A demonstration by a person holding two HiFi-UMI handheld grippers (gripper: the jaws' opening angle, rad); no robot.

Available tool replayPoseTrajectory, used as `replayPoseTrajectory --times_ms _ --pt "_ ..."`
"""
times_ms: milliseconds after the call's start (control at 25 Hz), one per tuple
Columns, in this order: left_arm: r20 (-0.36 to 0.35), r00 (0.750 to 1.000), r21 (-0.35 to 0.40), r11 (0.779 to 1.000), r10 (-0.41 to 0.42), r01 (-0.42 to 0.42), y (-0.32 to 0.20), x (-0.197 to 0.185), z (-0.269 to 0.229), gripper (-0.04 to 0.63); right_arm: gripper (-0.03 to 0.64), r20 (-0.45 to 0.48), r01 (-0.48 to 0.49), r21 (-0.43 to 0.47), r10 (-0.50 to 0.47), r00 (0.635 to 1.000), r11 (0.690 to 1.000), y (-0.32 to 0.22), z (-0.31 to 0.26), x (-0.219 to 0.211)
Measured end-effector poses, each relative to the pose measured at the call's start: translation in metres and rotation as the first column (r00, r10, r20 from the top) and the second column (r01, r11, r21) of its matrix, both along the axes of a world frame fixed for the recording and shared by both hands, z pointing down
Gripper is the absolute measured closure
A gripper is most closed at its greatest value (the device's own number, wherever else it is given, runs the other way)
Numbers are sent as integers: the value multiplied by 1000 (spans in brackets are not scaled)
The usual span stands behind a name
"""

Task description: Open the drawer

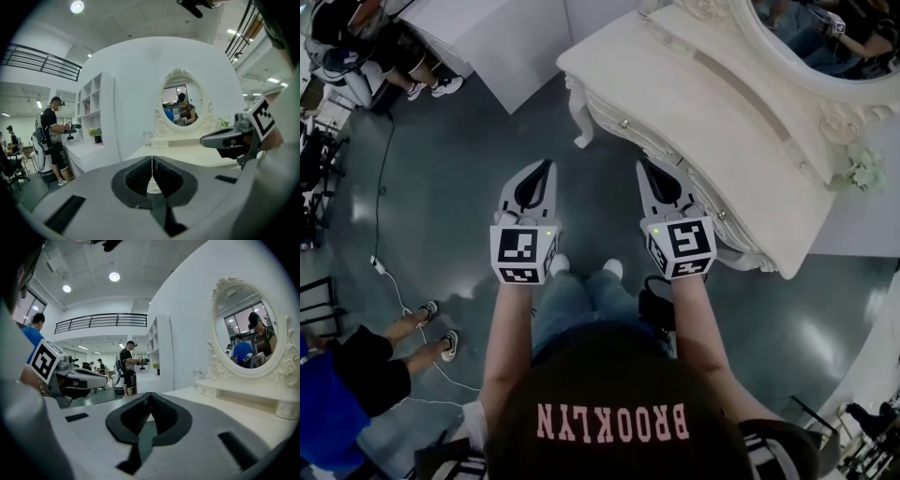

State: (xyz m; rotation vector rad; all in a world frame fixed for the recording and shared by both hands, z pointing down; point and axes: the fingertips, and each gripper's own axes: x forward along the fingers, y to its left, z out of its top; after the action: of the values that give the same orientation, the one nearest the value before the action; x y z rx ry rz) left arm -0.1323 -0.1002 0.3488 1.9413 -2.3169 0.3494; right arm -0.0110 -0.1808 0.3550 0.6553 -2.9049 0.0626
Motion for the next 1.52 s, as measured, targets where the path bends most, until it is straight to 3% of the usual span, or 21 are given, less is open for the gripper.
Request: replayPoseTrajectory --times_ms 320,680,880,1120,1520 --pt "-8 995 -16 995 102 -102 -48 -22 10 589 620 -38 -97 -28 96 995 995 -25 21 -9" --pt "-58 951 -68 949 305 -308 -114 -46 40 589 620 -115 -302 -58 294 949 952 -59 53 -32" --pt "-78 917 -91 914 390 -397 -145 -67 50 589 620 -119 -401 -122 387 914 908 -78 69 -51" --pt "-127 890 -107 886 439 -452 -167 -100 70 589 620 -142 -484 -160 465 874 860 -90 88 -76" --pt "-182 840 -153 830 511 -537 -200 -127 107 589 620 -206 -602 -286 565 799 746 -129 146 -95"
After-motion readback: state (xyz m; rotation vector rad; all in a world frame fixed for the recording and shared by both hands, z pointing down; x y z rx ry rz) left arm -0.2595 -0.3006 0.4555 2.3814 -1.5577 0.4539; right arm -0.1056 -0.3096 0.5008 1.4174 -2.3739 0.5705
